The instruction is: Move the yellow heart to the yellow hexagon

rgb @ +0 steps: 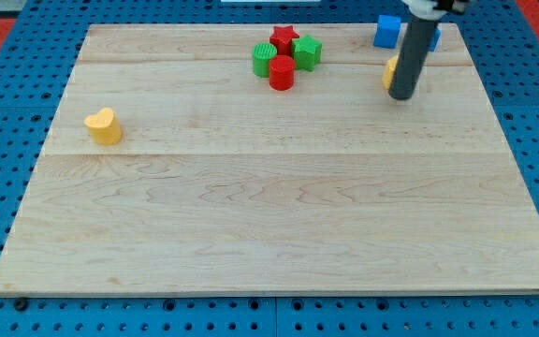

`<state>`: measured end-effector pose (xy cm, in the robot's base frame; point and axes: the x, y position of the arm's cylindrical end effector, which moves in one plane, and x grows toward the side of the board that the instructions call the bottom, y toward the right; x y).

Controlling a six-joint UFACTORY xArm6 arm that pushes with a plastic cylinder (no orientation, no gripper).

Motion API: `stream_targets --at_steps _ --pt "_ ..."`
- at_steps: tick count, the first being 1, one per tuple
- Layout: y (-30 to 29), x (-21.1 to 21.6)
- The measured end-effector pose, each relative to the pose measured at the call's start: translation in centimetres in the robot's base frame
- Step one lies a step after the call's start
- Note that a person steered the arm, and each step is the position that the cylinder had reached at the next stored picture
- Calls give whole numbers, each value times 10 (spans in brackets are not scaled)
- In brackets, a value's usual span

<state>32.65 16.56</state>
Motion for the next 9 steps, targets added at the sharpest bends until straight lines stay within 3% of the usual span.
stream_targets --at_steps 1,3,4,5,6,7,8,9 --pt "-5 -27" --pt "28 -5" --pt "19 -42" --pt "4 -26" --pt "-44 59" --pt "-148 130" --pt "-292 156" --pt "-429 127"
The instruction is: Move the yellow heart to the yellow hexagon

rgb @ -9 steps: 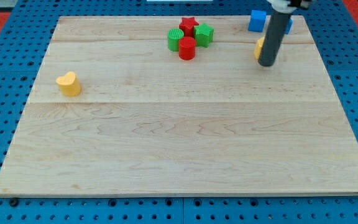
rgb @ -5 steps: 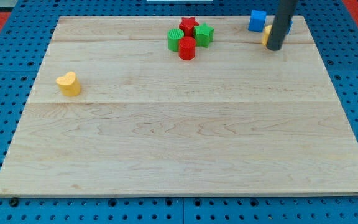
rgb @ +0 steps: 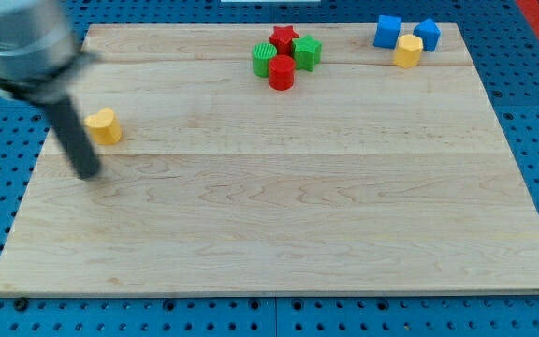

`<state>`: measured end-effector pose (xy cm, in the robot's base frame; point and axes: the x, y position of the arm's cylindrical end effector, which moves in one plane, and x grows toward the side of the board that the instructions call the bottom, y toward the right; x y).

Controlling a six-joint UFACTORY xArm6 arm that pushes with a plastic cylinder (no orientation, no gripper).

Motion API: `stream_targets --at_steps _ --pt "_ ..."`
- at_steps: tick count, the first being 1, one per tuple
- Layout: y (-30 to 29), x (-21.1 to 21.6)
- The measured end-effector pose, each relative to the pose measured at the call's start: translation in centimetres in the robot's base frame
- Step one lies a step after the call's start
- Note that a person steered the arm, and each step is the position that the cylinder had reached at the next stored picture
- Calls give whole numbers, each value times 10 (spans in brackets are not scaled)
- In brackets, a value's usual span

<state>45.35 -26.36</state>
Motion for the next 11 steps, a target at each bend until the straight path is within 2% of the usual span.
stream_targets --at_steps 1,2,3,4,5,6,8,10,11 --pt "-23 -30" --pt "83 -57" --pt "166 -33" --pt "226 -43" --pt "140 -36" --pt "87 -55" --pt "260 -108" --pt "351 -115" --pt "410 -158"
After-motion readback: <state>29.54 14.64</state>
